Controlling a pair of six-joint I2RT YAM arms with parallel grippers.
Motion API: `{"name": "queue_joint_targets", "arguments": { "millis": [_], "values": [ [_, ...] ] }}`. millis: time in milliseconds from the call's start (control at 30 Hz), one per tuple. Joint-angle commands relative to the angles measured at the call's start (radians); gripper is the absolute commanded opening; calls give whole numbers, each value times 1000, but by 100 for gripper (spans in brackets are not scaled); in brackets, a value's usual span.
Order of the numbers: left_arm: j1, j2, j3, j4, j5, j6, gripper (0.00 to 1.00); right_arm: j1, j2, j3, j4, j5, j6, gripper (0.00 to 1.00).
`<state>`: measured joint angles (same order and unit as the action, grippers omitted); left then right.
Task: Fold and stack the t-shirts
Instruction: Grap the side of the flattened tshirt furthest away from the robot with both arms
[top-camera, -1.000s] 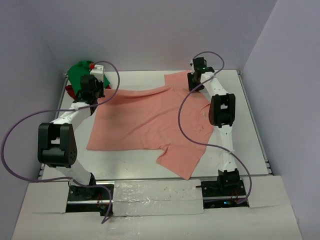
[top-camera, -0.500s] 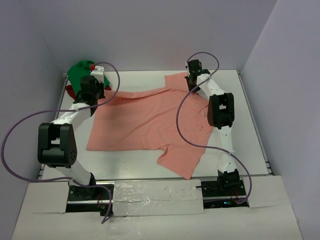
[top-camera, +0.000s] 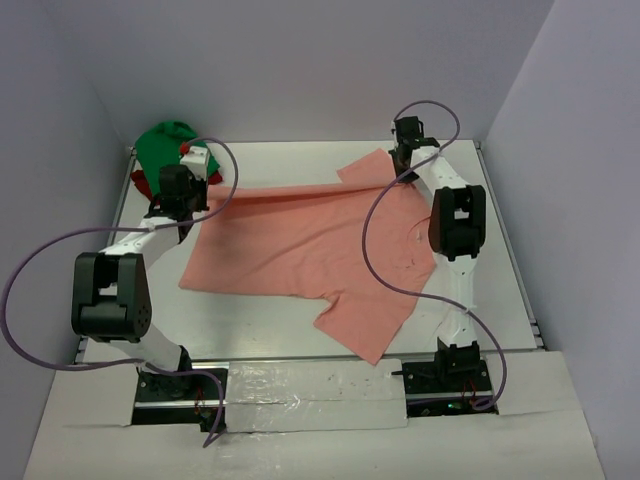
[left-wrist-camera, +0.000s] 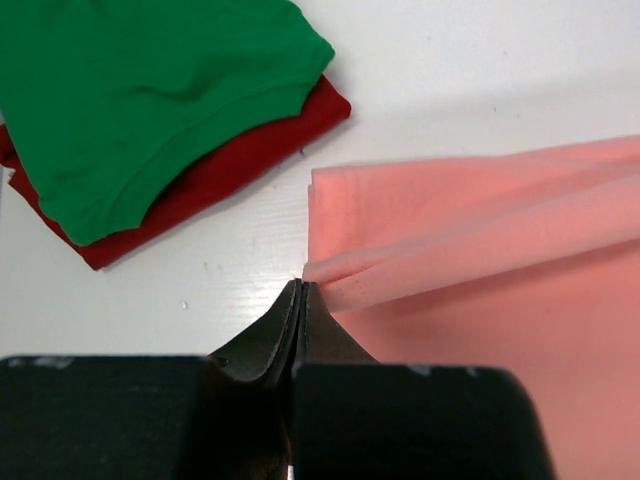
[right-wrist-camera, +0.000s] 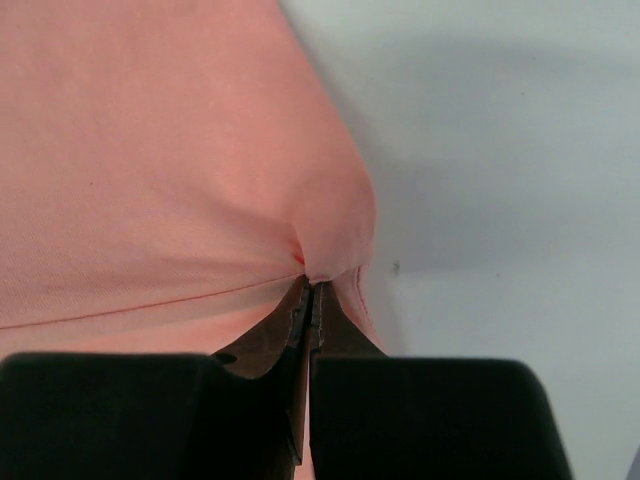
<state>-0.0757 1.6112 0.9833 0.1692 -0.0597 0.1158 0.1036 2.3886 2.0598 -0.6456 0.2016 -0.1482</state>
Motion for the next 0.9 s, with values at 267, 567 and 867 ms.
{"name": "queue_joint_targets", "arguments": {
  "millis": [267,567,867],
  "values": [
    [31,-28,-87,49,78,15,0,-15,-183,-23,-2,-73,31,0],
    [31,36,-71,43,116,33,0,-15,-350,-102,-54,-177,68,0],
    [33,93,-47,-53,155,51,44,-15,-470,-170,-103,-217,70,0]
  ]
}}
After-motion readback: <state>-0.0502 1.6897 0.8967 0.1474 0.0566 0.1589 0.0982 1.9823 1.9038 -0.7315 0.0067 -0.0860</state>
